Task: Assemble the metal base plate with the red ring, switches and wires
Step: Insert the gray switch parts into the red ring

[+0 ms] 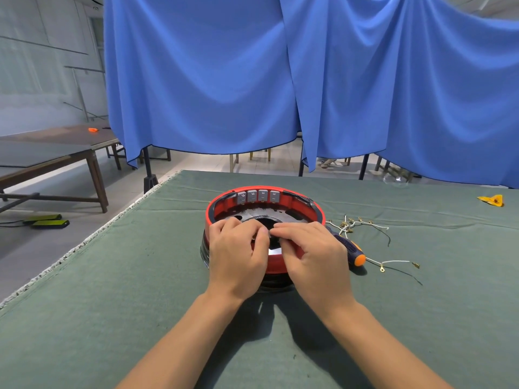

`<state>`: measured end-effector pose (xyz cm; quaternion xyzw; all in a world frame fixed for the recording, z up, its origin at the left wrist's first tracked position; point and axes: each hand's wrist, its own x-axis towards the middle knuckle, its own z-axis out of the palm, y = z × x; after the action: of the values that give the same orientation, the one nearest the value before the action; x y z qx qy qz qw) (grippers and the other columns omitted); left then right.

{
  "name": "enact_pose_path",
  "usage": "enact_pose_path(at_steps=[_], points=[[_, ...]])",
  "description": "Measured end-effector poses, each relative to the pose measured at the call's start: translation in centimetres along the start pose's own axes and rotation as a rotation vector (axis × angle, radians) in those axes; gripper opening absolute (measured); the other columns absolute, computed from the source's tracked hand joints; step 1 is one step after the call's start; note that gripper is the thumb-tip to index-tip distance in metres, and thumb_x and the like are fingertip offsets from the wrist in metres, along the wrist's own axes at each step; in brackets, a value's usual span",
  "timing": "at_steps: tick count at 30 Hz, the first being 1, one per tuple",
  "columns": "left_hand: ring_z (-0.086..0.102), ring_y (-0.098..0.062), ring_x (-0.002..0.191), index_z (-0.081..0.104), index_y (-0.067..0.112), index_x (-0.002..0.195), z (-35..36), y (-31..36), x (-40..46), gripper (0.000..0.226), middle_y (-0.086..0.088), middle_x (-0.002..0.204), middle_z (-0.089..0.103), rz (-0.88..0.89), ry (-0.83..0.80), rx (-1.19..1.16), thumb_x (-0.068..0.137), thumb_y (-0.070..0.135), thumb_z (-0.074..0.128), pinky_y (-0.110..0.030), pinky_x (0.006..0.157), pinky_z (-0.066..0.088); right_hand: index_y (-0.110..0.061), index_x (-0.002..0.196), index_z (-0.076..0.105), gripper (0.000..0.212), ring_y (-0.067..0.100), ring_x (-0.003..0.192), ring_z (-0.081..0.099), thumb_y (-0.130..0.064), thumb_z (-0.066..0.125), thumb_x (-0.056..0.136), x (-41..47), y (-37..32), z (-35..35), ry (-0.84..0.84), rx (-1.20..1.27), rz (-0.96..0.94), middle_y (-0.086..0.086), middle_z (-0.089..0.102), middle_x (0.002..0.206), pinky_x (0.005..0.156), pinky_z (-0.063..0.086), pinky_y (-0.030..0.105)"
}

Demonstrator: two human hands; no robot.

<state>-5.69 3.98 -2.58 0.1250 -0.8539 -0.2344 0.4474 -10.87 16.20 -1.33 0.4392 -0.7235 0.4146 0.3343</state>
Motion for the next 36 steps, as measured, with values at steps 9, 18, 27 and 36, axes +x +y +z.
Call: enact_pose_path(at_steps=[9, 18, 27, 36], points=[[0.054, -0.005, 0.079, 0.066, 0.025, 0.097, -0.5, 0.6, 0.0, 0.030, 0.015, 0.078, 0.062, 0.065, 0.030, -0.069, 0.087, 0.043, 0.044, -0.031, 0.088, 0.033, -0.020, 0.091, 0.064, 0.031, 0.004, 0.088, 0.067, -0.005, 0.045, 0.072, 0.2, 0.4, -0.3, 0.005, 0.299, 0.281, -0.014, 0.069, 0.091, 0.078, 0.055, 0.025], [0.057, -0.005, 0.087, 0.072, 0.019, 0.088, -0.8, 0.7, -0.2, 0.027, 0.012, 0.088, 0.067, 0.164, 0.008, -0.144, 0.084, 0.029, 0.047, -0.029, 0.088, 0.036, -0.023, 0.081, 0.065, 0.027, 0.000, 0.078, 0.064, -0.006, 0.047, 0.070, 0.1, 1.4, -0.9, -0.044, 0.254, 0.315, -0.018, 0.066, 0.077, 0.068, 0.049, 0.013], [0.057, 0.000, 0.086, 0.069, 0.021, 0.096, -1.2, 0.7, -0.3, 0.018, 0.013, 0.091, 0.069, 0.204, -0.088, -0.074, 0.078, 0.024, 0.063, -0.032, 0.083, 0.041, -0.033, 0.081, 0.066, 0.032, -0.005, 0.083, 0.061, -0.011, 0.047, 0.068, -0.1, 1.9, -0.8, -0.064, 0.185, 0.327, -0.026, 0.065, 0.078, 0.071, 0.040, 0.002], [0.065, -0.014, 0.097, 0.073, 0.011, 0.104, -1.8, 0.9, 0.2, 0.025, 0.001, 0.104, 0.070, 0.239, -0.190, -0.172, 0.083, 0.005, 0.061, -0.036, 0.084, 0.053, -0.026, 0.082, 0.072, 0.032, -0.003, 0.084, 0.060, -0.012, 0.045, 0.070, 0.1, 2.2, -1.0, -0.106, 0.167, 0.338, -0.018, 0.069, 0.080, 0.072, 0.041, 0.003]])
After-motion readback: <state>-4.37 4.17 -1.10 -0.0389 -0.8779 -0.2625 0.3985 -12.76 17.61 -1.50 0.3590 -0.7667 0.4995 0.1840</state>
